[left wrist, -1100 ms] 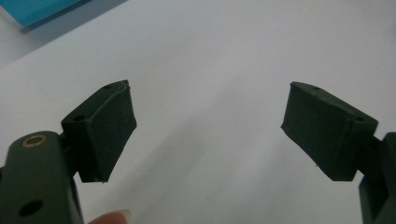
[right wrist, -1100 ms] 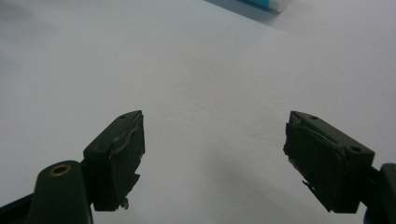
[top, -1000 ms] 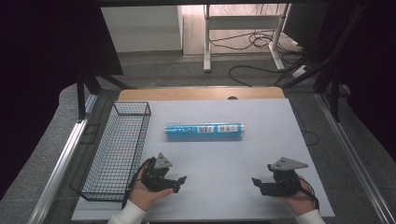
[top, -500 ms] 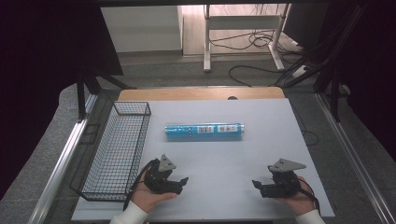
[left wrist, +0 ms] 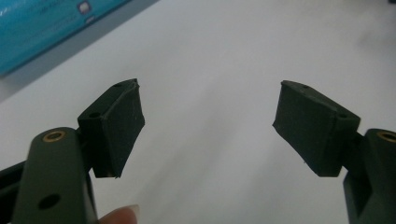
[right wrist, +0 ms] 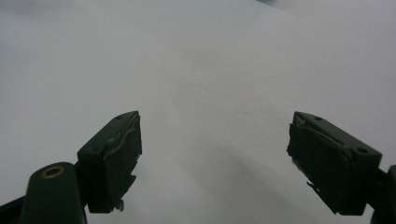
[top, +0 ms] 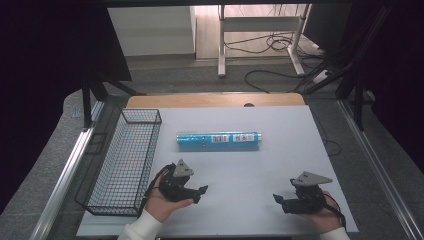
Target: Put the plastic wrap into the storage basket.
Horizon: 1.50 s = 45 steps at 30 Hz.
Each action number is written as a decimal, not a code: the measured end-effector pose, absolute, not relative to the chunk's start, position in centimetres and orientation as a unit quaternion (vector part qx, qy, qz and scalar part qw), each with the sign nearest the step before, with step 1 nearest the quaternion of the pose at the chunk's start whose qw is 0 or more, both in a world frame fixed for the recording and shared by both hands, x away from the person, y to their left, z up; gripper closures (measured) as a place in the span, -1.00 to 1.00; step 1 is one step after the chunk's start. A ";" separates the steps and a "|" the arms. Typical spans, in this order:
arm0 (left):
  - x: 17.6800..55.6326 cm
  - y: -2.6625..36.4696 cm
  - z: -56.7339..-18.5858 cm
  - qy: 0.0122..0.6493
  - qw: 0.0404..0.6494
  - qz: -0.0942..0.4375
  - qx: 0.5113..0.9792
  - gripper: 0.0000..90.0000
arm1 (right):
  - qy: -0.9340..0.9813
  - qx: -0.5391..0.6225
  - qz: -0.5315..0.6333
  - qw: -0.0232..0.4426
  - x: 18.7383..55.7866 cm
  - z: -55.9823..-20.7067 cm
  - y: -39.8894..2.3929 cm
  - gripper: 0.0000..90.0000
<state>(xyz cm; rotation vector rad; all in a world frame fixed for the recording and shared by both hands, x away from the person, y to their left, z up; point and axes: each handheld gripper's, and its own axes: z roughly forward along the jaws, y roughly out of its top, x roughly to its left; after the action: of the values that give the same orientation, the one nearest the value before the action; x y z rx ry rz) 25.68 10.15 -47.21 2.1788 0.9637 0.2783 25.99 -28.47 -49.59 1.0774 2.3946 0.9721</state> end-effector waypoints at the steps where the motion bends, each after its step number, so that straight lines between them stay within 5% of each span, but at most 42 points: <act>1: 25.9 10.0 -46.9 0.371 0.366 0.108 0.847 -0.47 | 0.843 0.378 0.343 0.170 26.0 -49.5 -28.5 -0.60; 20: 33.0 7.2 -42.9 0.322 0.355 0.113 0.870 -0.43 | 0.851 0.357 0.346 0.168 26.9 -49.1 -27.9 -0.59; 45: 41.6 6.5 -45.0 0.334 0.335 0.090 0.877 -0.48 | 0.855 0.359 0.333 0.169 26.8 -49.3 -28.2 -0.57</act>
<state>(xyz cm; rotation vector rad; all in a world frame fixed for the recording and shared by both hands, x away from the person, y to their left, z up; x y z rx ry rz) 41.60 6.50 -45.05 2.2878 0.8707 0.2345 26.82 -28.16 -49.32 1.0213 2.4299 0.9477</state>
